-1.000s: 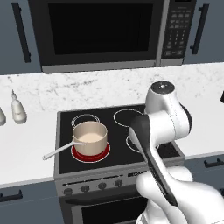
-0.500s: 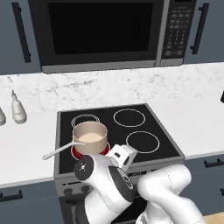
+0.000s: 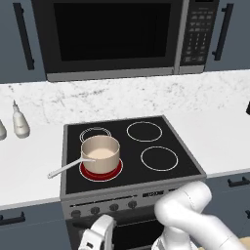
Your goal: Turn off the front left burner of the stove.
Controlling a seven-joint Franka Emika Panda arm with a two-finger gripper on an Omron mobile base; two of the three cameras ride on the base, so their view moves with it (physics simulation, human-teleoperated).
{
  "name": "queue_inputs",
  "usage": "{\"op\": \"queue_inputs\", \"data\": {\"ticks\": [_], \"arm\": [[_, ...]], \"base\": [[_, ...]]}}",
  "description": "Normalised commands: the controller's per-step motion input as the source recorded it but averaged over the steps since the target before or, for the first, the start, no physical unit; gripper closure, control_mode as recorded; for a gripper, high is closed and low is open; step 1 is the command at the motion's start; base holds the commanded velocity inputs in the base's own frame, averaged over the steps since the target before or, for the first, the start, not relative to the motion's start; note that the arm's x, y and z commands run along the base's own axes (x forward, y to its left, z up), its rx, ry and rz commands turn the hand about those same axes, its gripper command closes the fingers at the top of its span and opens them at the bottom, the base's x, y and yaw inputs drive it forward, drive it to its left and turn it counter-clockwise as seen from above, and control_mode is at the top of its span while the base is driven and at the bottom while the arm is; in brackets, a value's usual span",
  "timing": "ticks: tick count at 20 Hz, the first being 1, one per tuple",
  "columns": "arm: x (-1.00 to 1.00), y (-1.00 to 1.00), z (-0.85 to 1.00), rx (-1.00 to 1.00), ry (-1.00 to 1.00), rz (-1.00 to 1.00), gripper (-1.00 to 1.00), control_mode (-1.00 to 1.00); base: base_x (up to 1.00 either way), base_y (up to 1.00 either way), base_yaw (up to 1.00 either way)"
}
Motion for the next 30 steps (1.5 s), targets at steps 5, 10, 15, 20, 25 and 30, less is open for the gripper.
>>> {"op": "queue_inputs", "data": {"ticks": [5,10,15,20,25,30], "arm": [[0.30,0.78,-0.37,-0.01,-0.14,0.00,-1.00,-1.00],[0.46,0.57,-0.15,0.00,-0.06,-0.02,-1.00,-1.00],[0.62,0.35,-0.09,0.00,-0.03,-0.03,-1.00,-1.00],[0.58,0.05,-0.19,0.00,0.00,0.00,-1.00,-1.00],[0.29,0.00,-0.26,0.00,-0.03,0.00,-1.00,-1.00],[0.10,0.00,-0.41,0.03,-0.02,0.00,-1.00,-1.00]], "base": [[0.00,0.00,0.00],[0.00,0.00,0.00],[0.00,0.00,0.00],[0.00,0.00,0.00],[0.00,0.00,0.00],[0.00,0.00,0.00]]}}
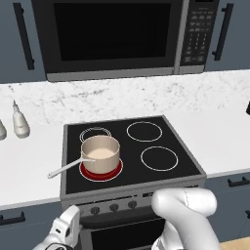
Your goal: Turn off the front left burner of the stove.
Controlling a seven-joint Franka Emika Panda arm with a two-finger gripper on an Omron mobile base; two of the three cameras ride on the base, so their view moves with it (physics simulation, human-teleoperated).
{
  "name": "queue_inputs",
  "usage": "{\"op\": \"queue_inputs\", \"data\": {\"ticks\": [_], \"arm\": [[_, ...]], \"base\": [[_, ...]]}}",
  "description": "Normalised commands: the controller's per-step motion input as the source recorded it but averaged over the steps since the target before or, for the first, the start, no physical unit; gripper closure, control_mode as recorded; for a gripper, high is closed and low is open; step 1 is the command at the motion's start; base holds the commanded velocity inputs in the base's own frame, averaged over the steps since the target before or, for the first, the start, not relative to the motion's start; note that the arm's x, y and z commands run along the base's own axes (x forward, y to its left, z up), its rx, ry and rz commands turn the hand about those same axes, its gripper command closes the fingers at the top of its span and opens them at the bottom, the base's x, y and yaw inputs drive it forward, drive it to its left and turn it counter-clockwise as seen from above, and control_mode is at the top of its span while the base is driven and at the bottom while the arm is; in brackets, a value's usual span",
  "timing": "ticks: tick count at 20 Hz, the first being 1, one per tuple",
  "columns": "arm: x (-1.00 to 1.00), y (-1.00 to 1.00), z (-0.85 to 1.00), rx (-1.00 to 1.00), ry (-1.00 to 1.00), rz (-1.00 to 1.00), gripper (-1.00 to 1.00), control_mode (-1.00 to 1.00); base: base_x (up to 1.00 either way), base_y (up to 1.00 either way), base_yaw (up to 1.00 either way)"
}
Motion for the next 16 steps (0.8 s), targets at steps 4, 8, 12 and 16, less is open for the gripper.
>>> {"op": "queue_inputs", "data": {"ticks": [4,8,12,16], "arm": [[0.22,0.00,-0.24,0.06,-0.02,0.00,-1.00,-1.00],[0.50,0.00,-0.10,0.01,-0.01,0.00,-1.00,-1.00],[0.46,0.00,-0.22,0.02,-0.01,0.00,-1.00,-1.00],[0.05,0.01,-0.46,0.02,0.00,0.00,-1.00,-1.00]], "base": [[0.00,0.00,0.00],[0.00,0.00,0.00],[0.00,0.00,0.00],[0.00,0.00,0.00]]}}
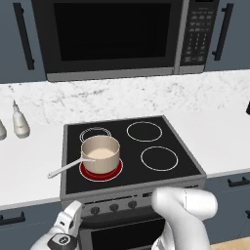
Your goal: Turn off the front left burner of the stove.
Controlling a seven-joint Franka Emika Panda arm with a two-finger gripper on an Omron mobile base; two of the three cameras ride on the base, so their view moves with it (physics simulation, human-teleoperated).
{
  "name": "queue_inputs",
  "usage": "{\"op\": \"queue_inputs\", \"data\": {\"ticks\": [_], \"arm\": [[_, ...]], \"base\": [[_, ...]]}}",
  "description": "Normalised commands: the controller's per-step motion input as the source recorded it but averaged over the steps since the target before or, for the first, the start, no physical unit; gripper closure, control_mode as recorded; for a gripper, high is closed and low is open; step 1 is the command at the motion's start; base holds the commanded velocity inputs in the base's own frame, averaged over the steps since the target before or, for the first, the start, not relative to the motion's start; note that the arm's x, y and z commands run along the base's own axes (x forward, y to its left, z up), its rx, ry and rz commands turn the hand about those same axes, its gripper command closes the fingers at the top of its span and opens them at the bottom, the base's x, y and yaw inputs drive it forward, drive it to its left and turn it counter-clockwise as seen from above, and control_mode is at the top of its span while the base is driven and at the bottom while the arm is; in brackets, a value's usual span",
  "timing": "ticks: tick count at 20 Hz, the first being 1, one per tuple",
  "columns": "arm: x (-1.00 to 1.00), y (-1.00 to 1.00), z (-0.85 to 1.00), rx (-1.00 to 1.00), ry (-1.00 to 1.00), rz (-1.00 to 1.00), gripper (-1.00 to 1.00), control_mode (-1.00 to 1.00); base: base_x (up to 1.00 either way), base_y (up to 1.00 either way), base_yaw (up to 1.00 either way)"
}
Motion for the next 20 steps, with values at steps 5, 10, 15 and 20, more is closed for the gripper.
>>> {"op": "queue_inputs", "data": {"ticks": [5,10,15,20], "arm": [[0.00,0.10,-0.35,0.01,-0.01,0.00,-1.00,-1.00],[0.15,0.14,-0.10,0.02,-0.05,0.00,-1.00,-1.00],[0.19,0.13,-0.15,0.00,-0.03,0.00,-1.00,-1.00],[0.13,0.09,-0.22,0.00,-0.03,0.00,-1.00,-1.00]], "base": [[0.00,0.00,0.00],[0.00,0.00,0.00],[0.00,0.00,0.00],[0.00,0.00,0.00]]}}
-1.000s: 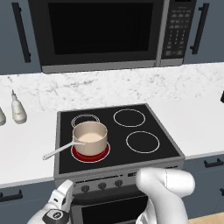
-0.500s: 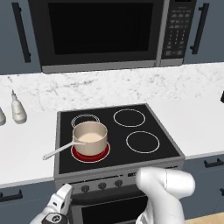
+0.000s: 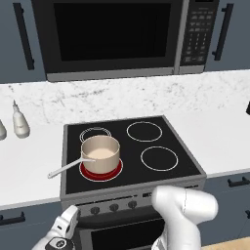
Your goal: Turn off the front left burner of the stove.
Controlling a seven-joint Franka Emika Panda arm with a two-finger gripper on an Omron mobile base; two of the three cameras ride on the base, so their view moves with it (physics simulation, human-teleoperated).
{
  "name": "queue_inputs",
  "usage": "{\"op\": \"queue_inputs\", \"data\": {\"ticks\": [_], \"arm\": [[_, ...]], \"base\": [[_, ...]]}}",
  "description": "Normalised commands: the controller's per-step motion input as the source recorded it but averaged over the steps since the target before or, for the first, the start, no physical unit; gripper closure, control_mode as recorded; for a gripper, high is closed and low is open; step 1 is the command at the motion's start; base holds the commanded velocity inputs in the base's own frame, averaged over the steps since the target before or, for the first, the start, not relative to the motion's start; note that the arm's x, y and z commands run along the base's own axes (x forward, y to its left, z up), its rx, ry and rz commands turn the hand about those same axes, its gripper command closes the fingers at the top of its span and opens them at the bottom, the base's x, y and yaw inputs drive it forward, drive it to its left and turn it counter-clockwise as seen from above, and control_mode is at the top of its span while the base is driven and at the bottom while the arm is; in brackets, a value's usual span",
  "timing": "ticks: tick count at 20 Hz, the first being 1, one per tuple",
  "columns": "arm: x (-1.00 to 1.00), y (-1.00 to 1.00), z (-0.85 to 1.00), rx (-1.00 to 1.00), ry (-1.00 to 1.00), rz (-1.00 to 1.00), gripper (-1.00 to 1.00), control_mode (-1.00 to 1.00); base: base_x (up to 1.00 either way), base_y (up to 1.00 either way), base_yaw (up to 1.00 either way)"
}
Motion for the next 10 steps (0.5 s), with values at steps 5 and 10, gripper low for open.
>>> {"op": "queue_inputs", "data": {"ticks": [5,10], "arm": [[0.10,0.11,-0.22,0.03,-0.01,0.00,-1.00,-1.00],[0.15,0.12,-0.22,0.03,-0.01,0.00,-1.00,-1.00]], "base": [[0.00,0.00,0.00],[0.00,0.00,0.00]]}}
